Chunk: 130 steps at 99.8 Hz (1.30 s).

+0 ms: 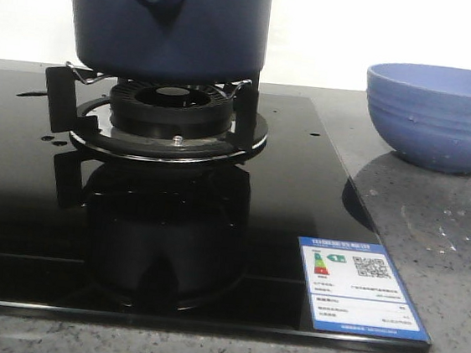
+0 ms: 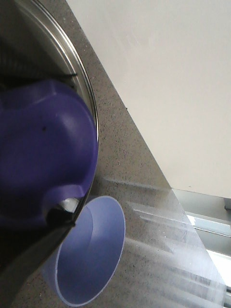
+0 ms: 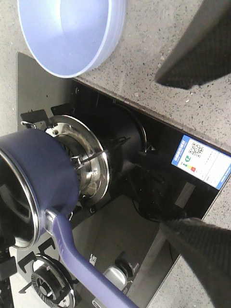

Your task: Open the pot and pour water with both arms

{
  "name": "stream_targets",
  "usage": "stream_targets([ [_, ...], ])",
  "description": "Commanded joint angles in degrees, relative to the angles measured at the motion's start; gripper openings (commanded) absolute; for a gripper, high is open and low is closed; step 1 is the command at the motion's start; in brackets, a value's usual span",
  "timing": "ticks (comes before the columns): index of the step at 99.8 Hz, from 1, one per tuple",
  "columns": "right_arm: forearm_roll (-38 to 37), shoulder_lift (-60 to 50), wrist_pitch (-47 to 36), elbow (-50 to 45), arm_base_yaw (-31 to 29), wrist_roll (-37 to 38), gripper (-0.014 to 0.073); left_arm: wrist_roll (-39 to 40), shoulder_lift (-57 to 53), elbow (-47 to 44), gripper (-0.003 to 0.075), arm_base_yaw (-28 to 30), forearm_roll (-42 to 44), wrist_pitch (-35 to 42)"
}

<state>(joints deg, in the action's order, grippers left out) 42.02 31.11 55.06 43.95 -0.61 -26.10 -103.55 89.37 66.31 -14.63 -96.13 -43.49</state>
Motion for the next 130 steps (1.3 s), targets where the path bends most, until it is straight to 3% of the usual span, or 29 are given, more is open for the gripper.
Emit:
stream_targets([
  [1, 1.85, 0.44, -2.51, 1.6, -0.47, -0.79, 0.0513, -0.08, -2.13, 1.77, 0.0255, -0.33, -5.04, -2.22],
  [42, 1.85, 0.44, -2.97, 1.6, -0.47, -0.79, 0.0512, 0.58, -11.04, 3.33, 0.0249, 4.09, -5.64, -1.49],
  [62, 1.85, 0.44, -5.12, 1.6, -0.47, -0.79, 0.0512, 5.25, -21.07, 0.9, 0.025, 8.34, -1.88, 4.66],
  [83, 1.85, 0.44, -6.22, 1.6, -0.47, -0.79, 0.0512, 6.54, -33.62, -8.16, 0.0251, 12.17, -1.88, 9.81],
  [104, 1.85, 0.44, -6.66, 1.6, -0.47, -0.79, 0.0512, 6.54, -45.01, -21.12, 0.0251, 12.46, -1.88, 16.44],
  [130, 1.71, 5.88, -13.92, 2.46, -0.47, 0.44, 0.0512, 6.54, -49.89, -28.28, 0.0251, 12.33, -2.95, 17.43],
])
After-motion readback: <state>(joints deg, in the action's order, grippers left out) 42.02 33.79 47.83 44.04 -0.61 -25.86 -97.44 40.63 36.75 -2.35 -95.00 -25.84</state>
